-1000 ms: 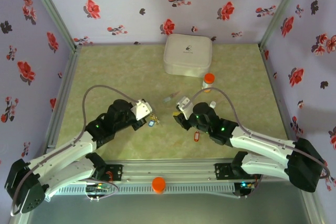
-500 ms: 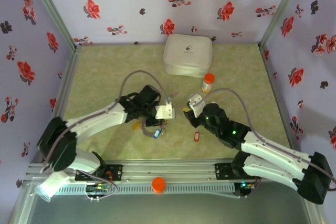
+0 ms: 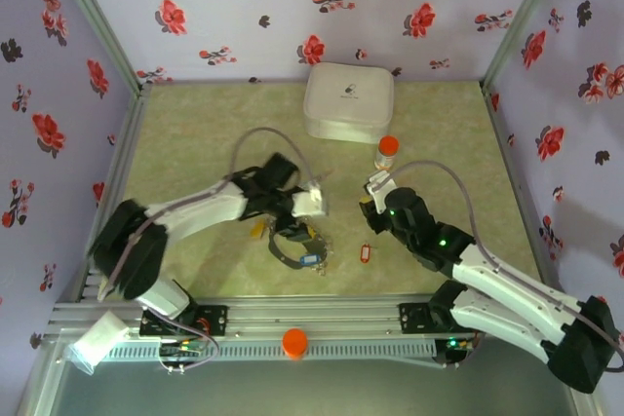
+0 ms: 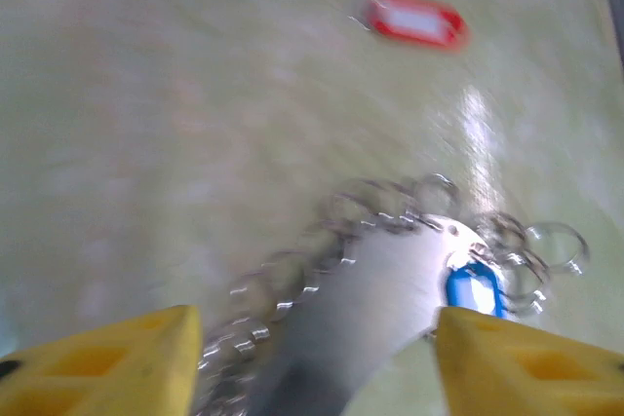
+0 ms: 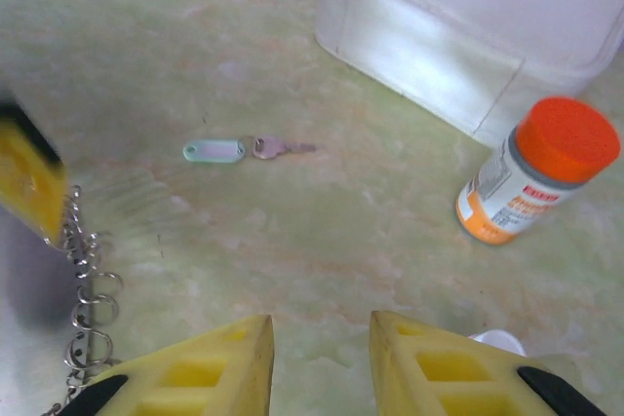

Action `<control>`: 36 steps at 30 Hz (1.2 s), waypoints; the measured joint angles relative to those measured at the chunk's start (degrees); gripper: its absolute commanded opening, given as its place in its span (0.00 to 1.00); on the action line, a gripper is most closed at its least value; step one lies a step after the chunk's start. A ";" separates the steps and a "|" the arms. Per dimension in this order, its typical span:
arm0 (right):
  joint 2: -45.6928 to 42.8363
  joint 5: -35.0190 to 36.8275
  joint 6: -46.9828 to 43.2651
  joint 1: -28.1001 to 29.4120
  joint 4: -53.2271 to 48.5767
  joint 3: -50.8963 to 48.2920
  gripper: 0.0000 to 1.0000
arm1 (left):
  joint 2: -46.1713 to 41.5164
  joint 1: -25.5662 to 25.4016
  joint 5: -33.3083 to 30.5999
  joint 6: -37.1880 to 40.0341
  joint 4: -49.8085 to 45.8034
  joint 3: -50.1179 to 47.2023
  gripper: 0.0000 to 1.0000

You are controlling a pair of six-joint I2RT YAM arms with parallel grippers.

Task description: Put the keys on the keyring

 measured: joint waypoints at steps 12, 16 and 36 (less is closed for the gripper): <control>28.87 -16.24 11.67 1.33 4.28 10.03 0.25 | -14.01 11.52 -13.73 -50.90 33.07 -17.62 0.67; 37.35 -21.18 12.37 4.70 0.66 19.52 0.22 | -17.16 13.92 -19.23 -62.14 33.79 -22.80 0.67; 61.79 -25.64 14.84 5.79 -19.87 46.03 0.25 | -17.99 21.16 -24.87 -76.04 34.60 -26.69 0.69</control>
